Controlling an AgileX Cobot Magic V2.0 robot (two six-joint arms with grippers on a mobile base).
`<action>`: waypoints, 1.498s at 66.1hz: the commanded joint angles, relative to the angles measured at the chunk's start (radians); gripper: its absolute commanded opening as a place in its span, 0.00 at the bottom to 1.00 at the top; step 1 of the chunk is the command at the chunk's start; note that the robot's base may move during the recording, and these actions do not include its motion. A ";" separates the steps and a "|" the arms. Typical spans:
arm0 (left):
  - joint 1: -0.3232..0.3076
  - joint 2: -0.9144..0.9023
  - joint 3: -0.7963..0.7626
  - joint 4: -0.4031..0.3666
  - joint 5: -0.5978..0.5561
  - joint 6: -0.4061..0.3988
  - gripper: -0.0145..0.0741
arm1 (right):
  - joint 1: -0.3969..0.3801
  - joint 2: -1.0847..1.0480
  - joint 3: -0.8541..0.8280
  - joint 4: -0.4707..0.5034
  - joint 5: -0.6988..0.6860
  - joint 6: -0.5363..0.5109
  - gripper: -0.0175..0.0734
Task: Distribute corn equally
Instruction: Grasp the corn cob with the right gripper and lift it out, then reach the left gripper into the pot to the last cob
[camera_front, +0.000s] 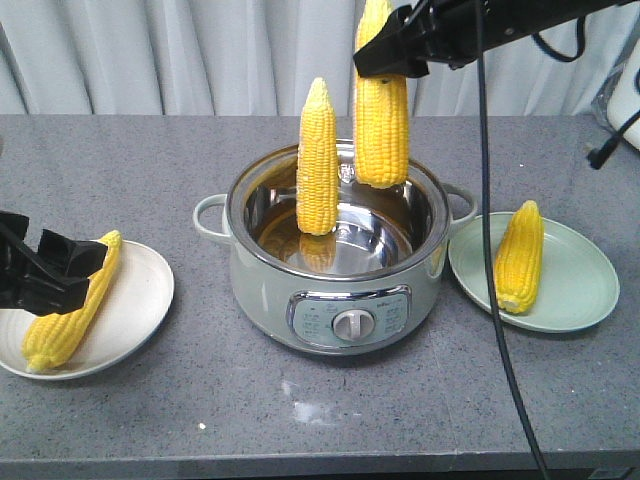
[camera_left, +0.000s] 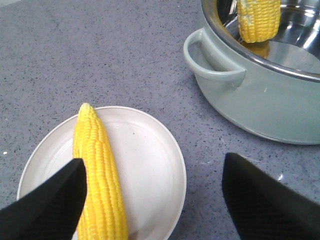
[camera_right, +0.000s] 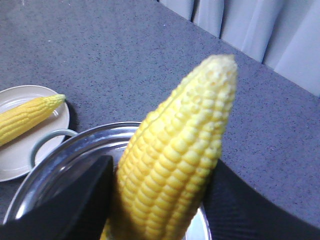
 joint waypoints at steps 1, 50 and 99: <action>-0.005 -0.017 -0.025 0.001 -0.062 0.000 0.78 | -0.005 -0.089 -0.012 0.037 -0.018 0.025 0.42; -0.005 -0.017 -0.025 0.001 -0.062 0.000 0.78 | -0.005 -0.793 0.910 0.041 -0.385 -0.029 0.42; -0.005 -0.017 -0.025 0.001 -0.074 0.000 0.78 | -0.005 -1.097 1.160 0.052 -0.386 -0.030 0.42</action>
